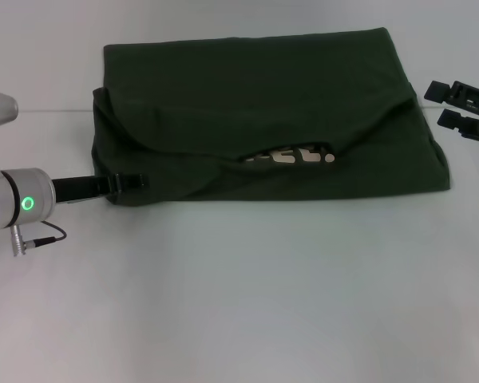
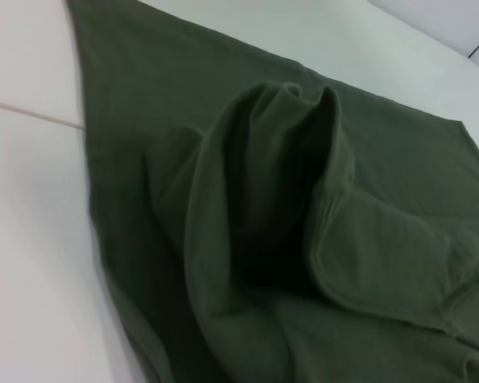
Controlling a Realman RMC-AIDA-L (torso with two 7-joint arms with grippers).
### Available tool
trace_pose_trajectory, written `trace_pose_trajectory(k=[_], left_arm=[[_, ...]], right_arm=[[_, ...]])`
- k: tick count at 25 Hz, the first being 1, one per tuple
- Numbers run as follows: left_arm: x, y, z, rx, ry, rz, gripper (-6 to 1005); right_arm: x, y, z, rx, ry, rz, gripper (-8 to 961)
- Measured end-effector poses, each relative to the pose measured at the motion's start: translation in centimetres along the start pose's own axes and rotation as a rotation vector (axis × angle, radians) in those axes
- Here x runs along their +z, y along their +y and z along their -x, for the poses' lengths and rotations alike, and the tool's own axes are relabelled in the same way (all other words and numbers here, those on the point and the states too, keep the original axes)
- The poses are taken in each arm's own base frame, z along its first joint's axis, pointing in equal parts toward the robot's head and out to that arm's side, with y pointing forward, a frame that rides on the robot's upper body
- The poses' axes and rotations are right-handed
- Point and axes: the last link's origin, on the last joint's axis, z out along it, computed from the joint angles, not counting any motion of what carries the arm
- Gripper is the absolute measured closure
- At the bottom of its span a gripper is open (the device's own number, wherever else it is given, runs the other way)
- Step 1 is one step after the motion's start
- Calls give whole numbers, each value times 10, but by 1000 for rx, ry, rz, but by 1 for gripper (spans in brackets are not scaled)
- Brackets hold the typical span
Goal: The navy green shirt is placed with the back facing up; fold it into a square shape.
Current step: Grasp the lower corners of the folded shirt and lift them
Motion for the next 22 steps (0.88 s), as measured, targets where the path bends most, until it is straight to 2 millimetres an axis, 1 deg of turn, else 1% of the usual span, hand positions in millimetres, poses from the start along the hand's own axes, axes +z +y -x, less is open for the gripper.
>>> trace_pose_trajectory(k=[4, 16, 19, 22], left_arm=[[0, 1, 0, 13, -7, 0, 476], [-6, 7, -6, 25, -15, 45, 717], [-10, 6, -14, 11, -5, 45, 834], [-18, 1, -28, -18, 12, 31, 953]], right_arm=[[-1, 1, 2, 1, -7, 5, 43], [0, 1, 3, 6, -10, 6, 52], [0, 1, 2, 2, -2, 2, 54], [-3, -2, 3, -7, 27, -20, 56]])
